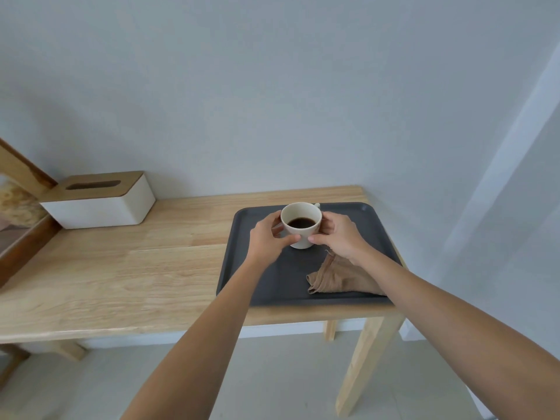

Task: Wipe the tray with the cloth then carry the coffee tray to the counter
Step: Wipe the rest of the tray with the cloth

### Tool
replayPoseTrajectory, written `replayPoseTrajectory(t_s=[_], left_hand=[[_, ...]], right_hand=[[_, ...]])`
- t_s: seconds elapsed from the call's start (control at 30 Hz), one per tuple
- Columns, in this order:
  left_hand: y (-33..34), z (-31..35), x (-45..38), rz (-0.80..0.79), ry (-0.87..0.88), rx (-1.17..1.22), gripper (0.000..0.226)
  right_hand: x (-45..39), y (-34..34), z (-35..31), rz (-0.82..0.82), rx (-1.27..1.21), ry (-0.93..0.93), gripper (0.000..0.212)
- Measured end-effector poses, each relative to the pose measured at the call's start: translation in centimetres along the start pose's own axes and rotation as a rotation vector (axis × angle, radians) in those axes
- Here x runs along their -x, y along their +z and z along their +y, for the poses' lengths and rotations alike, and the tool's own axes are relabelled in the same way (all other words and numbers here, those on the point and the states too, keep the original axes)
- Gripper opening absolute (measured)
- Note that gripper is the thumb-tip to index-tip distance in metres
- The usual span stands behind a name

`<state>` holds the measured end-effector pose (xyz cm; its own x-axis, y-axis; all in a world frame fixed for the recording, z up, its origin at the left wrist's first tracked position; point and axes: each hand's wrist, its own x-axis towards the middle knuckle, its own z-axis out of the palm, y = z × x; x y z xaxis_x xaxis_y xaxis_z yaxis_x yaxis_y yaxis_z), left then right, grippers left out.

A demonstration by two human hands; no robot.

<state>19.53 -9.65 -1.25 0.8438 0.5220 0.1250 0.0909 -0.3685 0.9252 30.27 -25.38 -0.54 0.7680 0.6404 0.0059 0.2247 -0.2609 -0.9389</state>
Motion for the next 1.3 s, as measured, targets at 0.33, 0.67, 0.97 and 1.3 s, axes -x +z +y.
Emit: replayPoseTrajectory(t_s=[0.33, 0.67, 0.97, 1.3], left_hand=[[-5.6, -1.1, -2.0, 0.094, -0.026, -0.024, 0.062], [-8.0, -3.4, -3.0, 0.109, -0.065, -0.006, 0.061], [-7.3, -2.0, 0.3, 0.046, -0.063, -0.230, 0.059], [-1.9, -3.2, 10.5, -0.048, -0.187, -0.927, 0.094]], right_hand=[[-5.6, 4.7, -1.8, -0.126, 0.025, -0.019, 0.060], [-8.4, 7.9, -1.4, -0.181, 0.054, -0.021, 0.058], [-5.3, 6.2, -2.9, -0.213, 0.195, -0.086, 0.070], [8.8, -4.4, 2.2, -0.290, 0.496, -0.251, 0.036]])
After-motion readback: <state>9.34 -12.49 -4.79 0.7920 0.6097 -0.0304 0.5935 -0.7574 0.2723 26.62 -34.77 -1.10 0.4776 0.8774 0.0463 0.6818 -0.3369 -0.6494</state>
